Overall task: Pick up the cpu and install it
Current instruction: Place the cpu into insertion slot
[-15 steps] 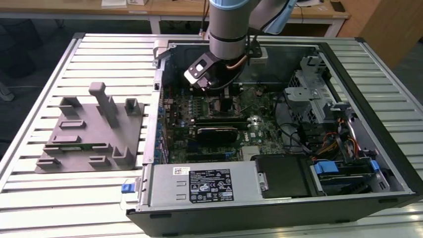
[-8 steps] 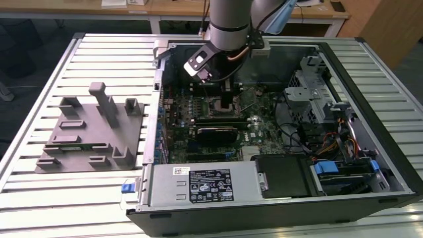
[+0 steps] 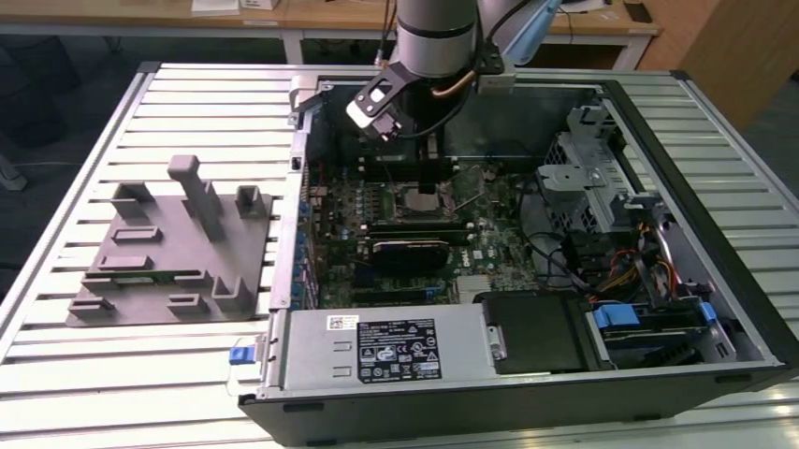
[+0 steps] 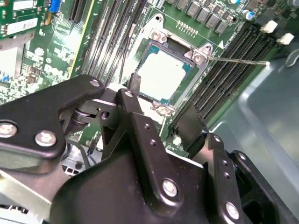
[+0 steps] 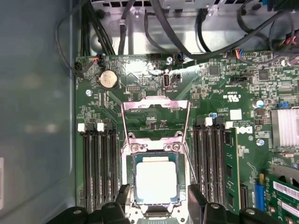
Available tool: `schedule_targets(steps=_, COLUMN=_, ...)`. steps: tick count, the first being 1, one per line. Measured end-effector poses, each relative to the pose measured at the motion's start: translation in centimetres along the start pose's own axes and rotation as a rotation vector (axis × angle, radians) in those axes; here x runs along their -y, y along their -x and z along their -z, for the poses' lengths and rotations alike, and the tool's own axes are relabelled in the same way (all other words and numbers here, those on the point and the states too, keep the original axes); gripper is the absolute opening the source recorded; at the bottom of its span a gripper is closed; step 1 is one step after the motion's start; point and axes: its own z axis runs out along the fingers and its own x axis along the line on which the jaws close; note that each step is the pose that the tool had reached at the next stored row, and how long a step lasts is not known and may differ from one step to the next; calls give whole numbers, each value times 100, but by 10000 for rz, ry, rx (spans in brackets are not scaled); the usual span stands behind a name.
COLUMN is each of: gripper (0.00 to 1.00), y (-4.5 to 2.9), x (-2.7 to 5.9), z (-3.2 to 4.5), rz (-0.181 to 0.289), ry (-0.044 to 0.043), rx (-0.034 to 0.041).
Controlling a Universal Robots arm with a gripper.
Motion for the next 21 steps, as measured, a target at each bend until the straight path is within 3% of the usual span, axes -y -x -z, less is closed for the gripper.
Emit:
schedule_targets(steps=6, gripper=58, y=0, x=0, z=4, rz=1, ry=2, rx=-2)
schedule_targets(steps=11, gripper=35, y=0, x=-1, z=9, rz=1, ry=1, rx=0)
schedule_targets(steps=14, gripper=29, y=0, x=-1, z=11, rz=1, ry=1, rx=-1)
schedule_targets(steps=17, gripper=11, y=0, x=-1, z=14, rz=0, ry=1, rx=-1)
schedule_targets(steps=21, gripper=11, y=0, x=-1, z=17, rz=0, ry=1, rx=-1)
